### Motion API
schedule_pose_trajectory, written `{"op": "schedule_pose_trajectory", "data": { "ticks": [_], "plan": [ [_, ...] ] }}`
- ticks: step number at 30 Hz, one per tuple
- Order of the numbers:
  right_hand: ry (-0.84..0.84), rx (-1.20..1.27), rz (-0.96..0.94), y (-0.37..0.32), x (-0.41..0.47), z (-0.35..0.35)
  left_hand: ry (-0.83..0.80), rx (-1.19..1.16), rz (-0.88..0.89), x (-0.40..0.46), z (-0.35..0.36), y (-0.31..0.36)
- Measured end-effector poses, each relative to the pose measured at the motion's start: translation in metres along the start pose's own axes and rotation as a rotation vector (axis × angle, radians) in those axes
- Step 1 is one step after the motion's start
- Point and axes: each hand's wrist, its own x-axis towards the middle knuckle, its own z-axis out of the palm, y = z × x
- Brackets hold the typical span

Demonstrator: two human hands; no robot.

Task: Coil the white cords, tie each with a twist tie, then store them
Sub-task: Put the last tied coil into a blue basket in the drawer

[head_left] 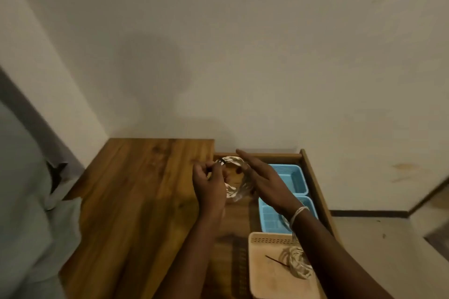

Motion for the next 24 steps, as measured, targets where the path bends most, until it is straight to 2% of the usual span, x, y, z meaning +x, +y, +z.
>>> {"op": "schedule_pose_trajectory", "data": {
  "ticks": [3, 6, 11, 15, 19, 24],
  "plan": [
    [0.171, 0.121, 0.146, 0.043, 0.013, -0.05, -0.091, -0.029, -0.12, 0.004, 0.056, -0.024],
    [0.294, 0.144, 0.266, 0.084, 0.032, -0.095, -0.148, -0.053, -0.321, 0.02, 0.107, -0.05],
    [0.308, 0.062, 0.384, 0.156, 0.07, -0.154, -0.252, 0.006, -0.616, 0.044, 0.182, -0.106],
    [0.314, -0.049, 0.501, 0.211, 0.096, -0.171, -0.308, 0.099, -0.688, 0.066, 0.22, -0.153],
    [0.245, -0.219, 0.605, 0.262, 0.116, -0.173, -0.309, 0.21, -0.709, 0.085, 0.246, -0.205],
    [0.162, -0.466, 0.615, 0.306, 0.135, -0.167, -0.295, 0.328, -0.712, 0.104, 0.264, -0.265]
  ]
}}
